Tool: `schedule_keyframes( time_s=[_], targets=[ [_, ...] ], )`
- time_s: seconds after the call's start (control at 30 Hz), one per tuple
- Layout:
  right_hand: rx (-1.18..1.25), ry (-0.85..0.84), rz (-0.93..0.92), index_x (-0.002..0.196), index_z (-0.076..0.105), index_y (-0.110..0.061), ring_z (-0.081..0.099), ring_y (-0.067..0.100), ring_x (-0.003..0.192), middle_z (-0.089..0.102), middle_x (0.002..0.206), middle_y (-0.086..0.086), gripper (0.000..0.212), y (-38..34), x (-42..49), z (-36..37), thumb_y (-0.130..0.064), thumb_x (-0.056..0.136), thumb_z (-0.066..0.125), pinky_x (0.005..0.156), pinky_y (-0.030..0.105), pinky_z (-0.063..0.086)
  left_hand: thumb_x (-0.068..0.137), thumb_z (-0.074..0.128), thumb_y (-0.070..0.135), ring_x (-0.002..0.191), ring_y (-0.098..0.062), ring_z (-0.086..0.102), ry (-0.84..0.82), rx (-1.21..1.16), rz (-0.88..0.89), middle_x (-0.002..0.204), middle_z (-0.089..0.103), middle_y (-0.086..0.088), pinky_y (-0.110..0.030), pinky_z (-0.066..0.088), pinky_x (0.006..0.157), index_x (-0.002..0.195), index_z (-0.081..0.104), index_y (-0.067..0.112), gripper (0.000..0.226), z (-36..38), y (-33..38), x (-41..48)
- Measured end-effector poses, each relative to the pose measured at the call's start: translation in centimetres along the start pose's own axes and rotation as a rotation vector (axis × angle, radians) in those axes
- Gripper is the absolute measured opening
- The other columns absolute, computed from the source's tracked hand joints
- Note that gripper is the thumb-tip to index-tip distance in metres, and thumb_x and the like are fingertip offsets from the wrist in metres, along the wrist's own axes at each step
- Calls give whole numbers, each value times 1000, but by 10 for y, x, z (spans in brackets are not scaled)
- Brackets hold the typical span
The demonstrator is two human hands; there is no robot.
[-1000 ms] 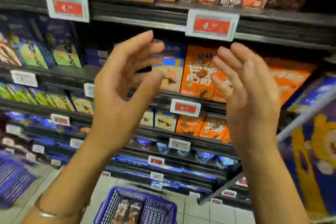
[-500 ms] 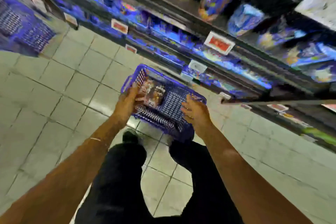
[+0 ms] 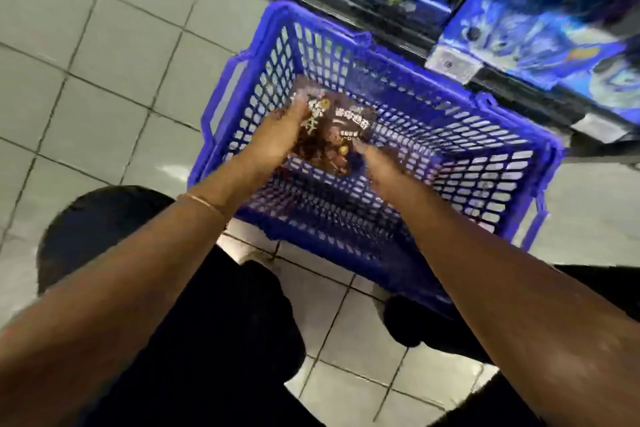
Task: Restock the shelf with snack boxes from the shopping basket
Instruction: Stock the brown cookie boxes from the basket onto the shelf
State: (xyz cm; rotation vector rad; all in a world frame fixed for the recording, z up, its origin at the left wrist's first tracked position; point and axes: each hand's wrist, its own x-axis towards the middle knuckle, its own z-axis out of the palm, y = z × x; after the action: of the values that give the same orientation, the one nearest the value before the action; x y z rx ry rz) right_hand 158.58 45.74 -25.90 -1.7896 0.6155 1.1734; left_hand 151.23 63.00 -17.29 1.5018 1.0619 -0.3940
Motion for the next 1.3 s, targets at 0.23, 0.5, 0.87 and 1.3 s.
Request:
schedule_keyframes(
  time_s=[0.23,0.5,0.87,1.3],
  targets=[
    [-12,236,-184,127,64,-8,68,31,114,71,121,12,73,18,70,38,-46,70,90,98,47,55,104,34,68,71,-4,61,-64,106,87,120,69,4,-16,47,45,154,48,21,70,21,16,63],
    [7,318,-242,120,70,-15,71,24,109,75,116,4,53,25,66,17,-37,76,88,97,39,55,105,30,68,86,-19,70,-154,59,80,118,75,-9,-27,47,63,131,62,12,69,19,37,79],
    [311,70,-240,115,60,-25,77,11,80,80,93,-9,46,9,-11,-4,-36,79,86,60,31,62,101,31,74,109,-22,69,-261,43,0,130,69,-2,-42,57,90,140,58,21,72,24,33,78],
    [463,59,-316,121,67,-18,72,15,94,74,106,-4,61,-29,-29,17,-69,95,46,84,43,61,103,44,65,67,-18,79,-198,-272,111,79,81,0,-28,58,49,110,70,14,58,9,44,67]
  ],
)
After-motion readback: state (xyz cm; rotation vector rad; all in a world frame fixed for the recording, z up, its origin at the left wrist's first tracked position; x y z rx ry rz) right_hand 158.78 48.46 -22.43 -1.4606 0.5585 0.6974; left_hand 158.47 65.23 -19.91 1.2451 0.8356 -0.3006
